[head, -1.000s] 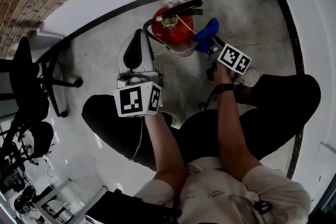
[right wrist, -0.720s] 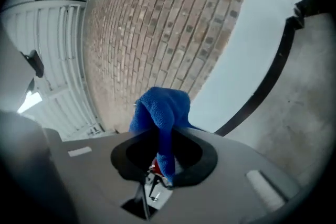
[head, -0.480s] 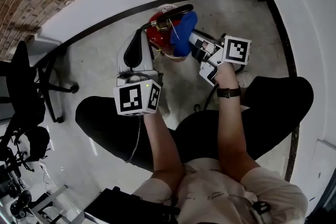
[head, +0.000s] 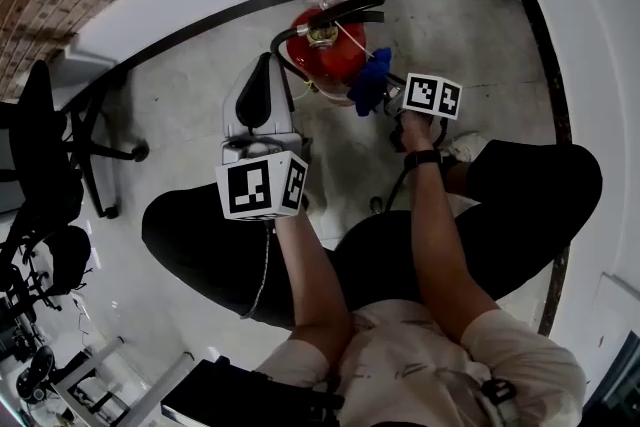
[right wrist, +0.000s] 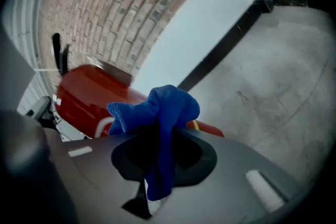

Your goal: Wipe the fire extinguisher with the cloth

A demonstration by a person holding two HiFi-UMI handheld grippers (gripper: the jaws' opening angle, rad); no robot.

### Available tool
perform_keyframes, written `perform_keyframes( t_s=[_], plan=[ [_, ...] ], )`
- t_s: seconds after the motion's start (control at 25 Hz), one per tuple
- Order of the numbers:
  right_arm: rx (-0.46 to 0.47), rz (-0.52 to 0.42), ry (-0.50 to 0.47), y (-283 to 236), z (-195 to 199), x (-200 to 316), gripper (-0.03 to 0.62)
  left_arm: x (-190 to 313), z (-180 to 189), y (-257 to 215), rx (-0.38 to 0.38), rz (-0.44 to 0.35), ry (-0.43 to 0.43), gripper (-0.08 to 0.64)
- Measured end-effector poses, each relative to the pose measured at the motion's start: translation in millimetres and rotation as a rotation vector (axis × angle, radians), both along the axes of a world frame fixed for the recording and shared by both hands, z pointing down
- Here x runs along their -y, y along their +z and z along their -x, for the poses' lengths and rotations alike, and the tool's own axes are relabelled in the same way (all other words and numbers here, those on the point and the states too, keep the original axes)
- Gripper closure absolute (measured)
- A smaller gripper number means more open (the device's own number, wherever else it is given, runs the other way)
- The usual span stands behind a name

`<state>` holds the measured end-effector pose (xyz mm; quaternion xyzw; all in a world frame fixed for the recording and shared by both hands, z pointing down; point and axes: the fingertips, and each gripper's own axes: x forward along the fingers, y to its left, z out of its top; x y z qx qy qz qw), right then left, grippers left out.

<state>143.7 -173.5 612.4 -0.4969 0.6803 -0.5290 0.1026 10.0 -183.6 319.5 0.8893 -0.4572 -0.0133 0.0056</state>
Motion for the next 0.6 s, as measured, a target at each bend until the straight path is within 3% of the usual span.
perform_keyframes(
  t_s=[0.24, 0.4, 0.52, 0.6],
  plan=[
    [-0.042, 0.261, 0.020, 137.8, 5.1, -14.9, 0.532, 0.6, 1.6, 22.0, 0.040, 0.040, -0.011, 0.560],
    [-0.108, 0.418, -0.048, 208.6, 18.8, -28.8, 0.534, 10.8, 18.2, 41.1, 0.055, 0.085, -0.045, 0.560],
    [-0.130, 0.474, -0.134, 230.1, 27.6, -31.6, 0.535, 24.9, 26.0, 45.7, 0.049, 0.099, -0.065, 0.560],
    [-0.126, 0.484, -0.176, 218.0, 25.7, -26.2, 0.534, 36.6, 28.1, 44.1, 0.039, 0.102, -0.067, 0.560]
  ],
)
